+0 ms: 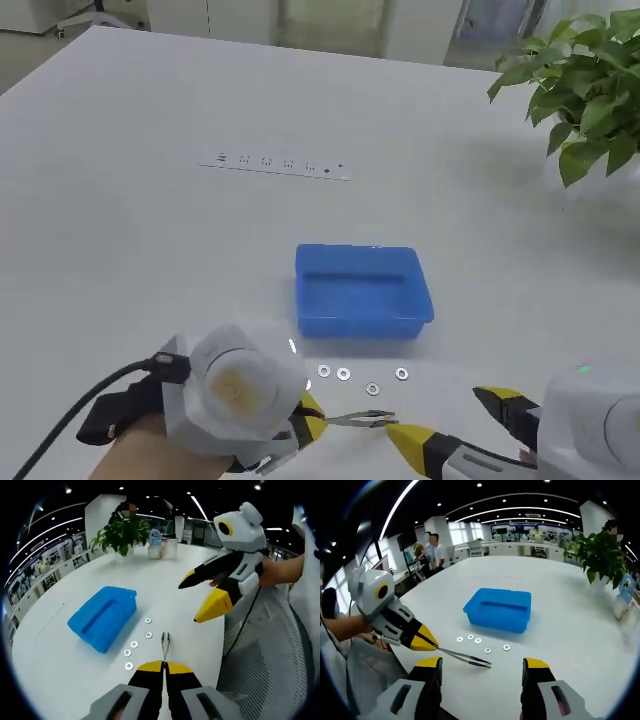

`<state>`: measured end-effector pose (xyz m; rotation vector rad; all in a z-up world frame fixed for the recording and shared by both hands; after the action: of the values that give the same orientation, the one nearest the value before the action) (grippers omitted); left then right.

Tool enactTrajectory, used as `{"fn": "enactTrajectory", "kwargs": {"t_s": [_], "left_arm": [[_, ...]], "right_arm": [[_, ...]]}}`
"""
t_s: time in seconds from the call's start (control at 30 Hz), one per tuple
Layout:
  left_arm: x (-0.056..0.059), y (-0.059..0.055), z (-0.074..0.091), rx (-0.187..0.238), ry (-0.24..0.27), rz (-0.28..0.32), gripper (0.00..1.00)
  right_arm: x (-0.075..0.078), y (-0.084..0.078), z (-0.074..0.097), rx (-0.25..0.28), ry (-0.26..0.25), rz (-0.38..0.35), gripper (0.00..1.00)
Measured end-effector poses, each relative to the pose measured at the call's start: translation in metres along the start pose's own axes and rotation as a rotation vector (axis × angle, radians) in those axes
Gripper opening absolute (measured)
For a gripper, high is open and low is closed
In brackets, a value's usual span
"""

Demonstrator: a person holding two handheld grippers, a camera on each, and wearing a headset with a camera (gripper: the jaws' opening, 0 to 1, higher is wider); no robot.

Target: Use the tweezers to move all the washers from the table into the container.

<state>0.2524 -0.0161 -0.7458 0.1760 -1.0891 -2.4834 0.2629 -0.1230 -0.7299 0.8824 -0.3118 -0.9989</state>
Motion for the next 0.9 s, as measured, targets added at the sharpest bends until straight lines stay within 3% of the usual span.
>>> {"fn": "enactTrajectory", "kwargs": {"t_s": [0.1, 0.27, 0.5, 0.7, 0.9], "left_arm": [[-0.003, 0.005, 0.007, 0.016, 0.005, 0.024, 0.0], [-0.011, 0.011, 0.018, 0.035, 0.043, 0.009, 0.0], [-0.024, 0.023, 0.033, 0.094, 0.072, 0.037, 0.0], [-0.035, 0.032, 0.037, 0.104, 0.077, 0.024, 0.0], [-0.039, 0.034, 0.038, 0.081, 0.088, -0.003, 0.0]], "right_arm": [[-0.006, 0.0, -0.003, 0.0, 0.013, 0.004, 0.63], [-0.011, 0.004, -0.005, 0.009, 0.029, -0.001, 0.64], [-0.007, 0.009, -0.002, 0.031, 0.02, -0.023, 0.64], [-0.004, 0.005, -0.001, 0.032, 0.016, -0.049, 0.65], [-0.005, 0.002, -0.003, 0.025, 0.019, -0.056, 0.64]]}}
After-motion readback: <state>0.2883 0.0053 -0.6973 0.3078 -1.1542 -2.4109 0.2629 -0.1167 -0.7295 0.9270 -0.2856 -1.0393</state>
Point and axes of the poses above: the centre of the closed fingertips' face, and the gripper's own axes: z roughly backward along the fingers, x roughly to its right, y roughly out of its top, the point moved 2 cm from there along z, roughly backward along the fingers, and after that the axes turned 2 degrees about -y, right-handed, at the moved point
